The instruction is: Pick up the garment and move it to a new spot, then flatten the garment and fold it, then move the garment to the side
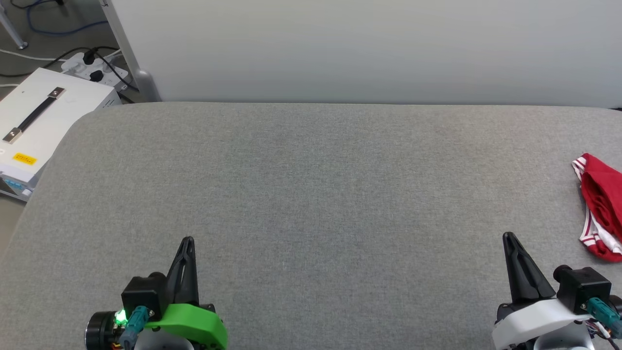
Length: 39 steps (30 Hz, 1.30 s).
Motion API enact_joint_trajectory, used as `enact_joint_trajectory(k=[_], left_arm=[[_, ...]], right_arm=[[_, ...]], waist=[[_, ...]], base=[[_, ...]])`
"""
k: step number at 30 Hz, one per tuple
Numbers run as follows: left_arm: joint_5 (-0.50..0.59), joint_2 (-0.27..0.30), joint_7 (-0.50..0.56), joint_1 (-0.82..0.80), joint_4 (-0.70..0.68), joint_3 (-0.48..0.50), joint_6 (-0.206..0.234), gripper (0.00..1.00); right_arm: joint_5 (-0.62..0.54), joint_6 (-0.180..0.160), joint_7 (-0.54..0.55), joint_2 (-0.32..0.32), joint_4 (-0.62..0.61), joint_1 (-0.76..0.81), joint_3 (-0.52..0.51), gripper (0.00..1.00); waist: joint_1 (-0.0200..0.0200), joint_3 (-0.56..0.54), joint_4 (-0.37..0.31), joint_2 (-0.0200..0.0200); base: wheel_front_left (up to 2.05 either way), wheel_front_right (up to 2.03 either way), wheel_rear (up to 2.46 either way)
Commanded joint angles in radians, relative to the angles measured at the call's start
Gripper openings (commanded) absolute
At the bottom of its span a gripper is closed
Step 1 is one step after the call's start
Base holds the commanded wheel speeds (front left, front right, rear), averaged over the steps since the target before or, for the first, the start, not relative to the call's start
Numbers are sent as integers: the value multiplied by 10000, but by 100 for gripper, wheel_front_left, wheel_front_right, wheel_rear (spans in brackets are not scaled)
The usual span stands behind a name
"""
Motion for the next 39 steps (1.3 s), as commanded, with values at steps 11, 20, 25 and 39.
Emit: enact_joint_trajectory(k=[11,20,25,39], left_arm=[[205,-22,260,-145,-158,59,98,0],[335,-26,479,-183,-249,87,126,0],[397,-29,581,-201,-292,101,139,0],[565,-35,861,-249,-408,138,175,0]], right_arm=[[-264,-4,276,59,-151,-200,47,0],[-426,-4,496,98,-210,-255,64,0],[-502,-5,599,116,-237,-281,72,0],[-710,-6,882,166,-311,-353,94,0]], waist=[[0,-26,-37,0],[0,-51,-73,0],[0,-63,-90,0],[0,-95,-135,0]], base=[[0,0,0],[0,0,0],[0,0,0],[0,0,0]])
